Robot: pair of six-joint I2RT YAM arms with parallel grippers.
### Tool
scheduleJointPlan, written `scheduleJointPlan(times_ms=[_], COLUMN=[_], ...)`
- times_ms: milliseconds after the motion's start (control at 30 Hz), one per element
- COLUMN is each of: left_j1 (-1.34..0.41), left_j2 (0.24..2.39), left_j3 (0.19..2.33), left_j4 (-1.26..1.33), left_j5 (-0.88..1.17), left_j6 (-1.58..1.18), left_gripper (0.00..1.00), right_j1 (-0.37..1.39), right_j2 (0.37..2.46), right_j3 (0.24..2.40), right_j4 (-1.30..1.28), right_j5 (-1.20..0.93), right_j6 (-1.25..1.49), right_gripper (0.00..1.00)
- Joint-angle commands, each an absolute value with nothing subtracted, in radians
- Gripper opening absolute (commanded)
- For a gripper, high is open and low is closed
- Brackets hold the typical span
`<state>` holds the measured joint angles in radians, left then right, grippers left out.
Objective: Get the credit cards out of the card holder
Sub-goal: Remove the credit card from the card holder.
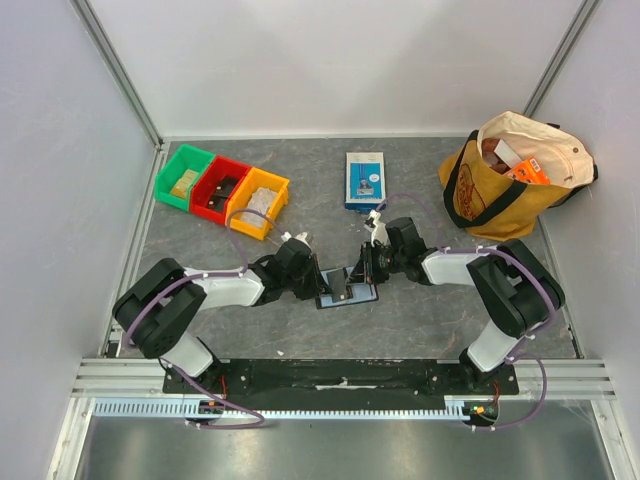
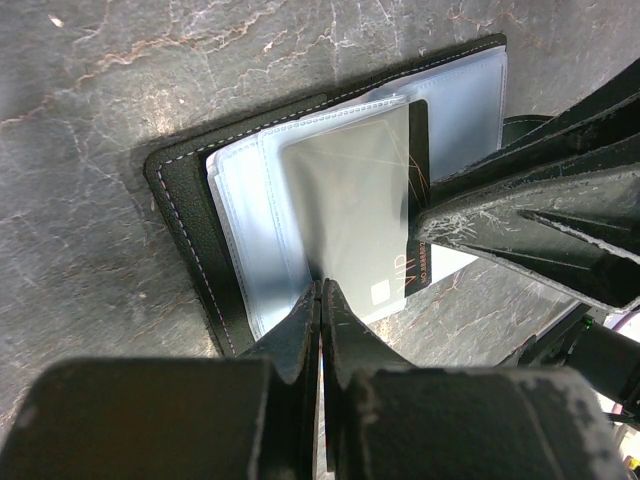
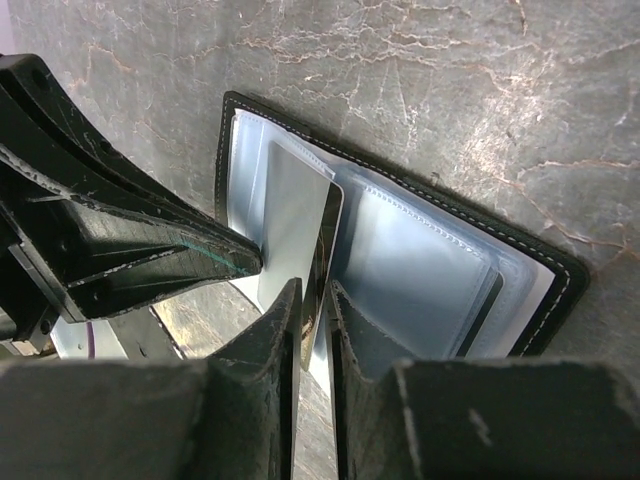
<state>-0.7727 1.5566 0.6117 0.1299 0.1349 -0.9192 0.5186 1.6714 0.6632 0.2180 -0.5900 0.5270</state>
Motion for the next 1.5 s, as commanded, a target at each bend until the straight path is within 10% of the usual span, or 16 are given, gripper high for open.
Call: scheduleJointPlan(times_ms=[0,167,1267,1467], left_j1=[-0.776,-0.775,-0.816,-0.818], left_j2=[1.568,1.555,1.618,1.666], left_j3=[0.574,0.565,0.749,0.712], left_j4=[0.063,0.064,0.040,0.069], left_j5=[0.104,0.100,0.136,0.147], left_j6=[-0.922,-0.928,-0.887,-0.908], left_gripper=[0.02,0.02,0.07,0.02], right_j1=[0.514,0.511,0.445,0.445], right_j2=[1.703,1.703,1.603,1.614], right_j3=[0.683,0.673,0.615,0.623], right_j4=[0.229,0.227,0.219,0.222], right_j5=[-0.574,-0.571,-0.586,-0.592], right_j6=[0.520,0.517,0.545,0.548], right_gripper=[0.19,0.00,0.00,0.22])
